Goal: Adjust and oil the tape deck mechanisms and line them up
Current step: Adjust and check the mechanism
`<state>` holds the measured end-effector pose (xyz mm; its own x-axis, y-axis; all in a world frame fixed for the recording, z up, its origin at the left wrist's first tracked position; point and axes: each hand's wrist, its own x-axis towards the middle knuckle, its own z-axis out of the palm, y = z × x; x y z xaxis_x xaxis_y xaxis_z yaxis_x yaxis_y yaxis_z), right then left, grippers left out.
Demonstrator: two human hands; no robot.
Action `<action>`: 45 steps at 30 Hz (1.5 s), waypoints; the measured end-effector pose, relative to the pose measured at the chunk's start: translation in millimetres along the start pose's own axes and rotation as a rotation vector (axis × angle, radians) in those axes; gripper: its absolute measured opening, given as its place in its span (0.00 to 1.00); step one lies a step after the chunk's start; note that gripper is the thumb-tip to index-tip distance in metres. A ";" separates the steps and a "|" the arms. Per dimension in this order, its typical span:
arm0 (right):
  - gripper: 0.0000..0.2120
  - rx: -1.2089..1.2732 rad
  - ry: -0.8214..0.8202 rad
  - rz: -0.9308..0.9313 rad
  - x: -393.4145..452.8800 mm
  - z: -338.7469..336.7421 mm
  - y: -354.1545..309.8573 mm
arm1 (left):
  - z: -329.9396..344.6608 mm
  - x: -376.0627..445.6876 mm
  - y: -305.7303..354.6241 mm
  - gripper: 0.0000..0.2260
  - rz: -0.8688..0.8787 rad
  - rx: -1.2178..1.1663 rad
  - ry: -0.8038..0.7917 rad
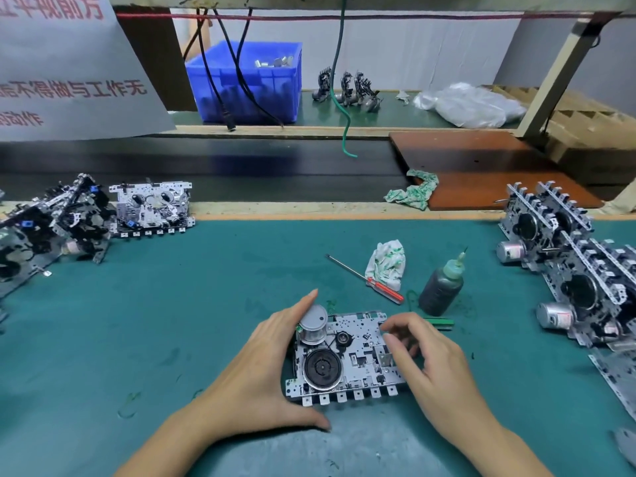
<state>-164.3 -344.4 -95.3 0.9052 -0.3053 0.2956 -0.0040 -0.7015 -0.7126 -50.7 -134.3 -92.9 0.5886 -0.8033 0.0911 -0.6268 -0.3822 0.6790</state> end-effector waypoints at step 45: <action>0.10 1.082 0.380 0.139 76.4 -23.0 -48.4 | 14.5 78.1 34.2 0.19 -0.513 -2.127 0.105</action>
<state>-104.6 -348.5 -23.6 0.7384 -0.6398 0.2132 0.4388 0.2157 -0.8723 -33.5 -216.7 -73.1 0.5374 -0.7762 -0.3296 0.8433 0.4956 0.2079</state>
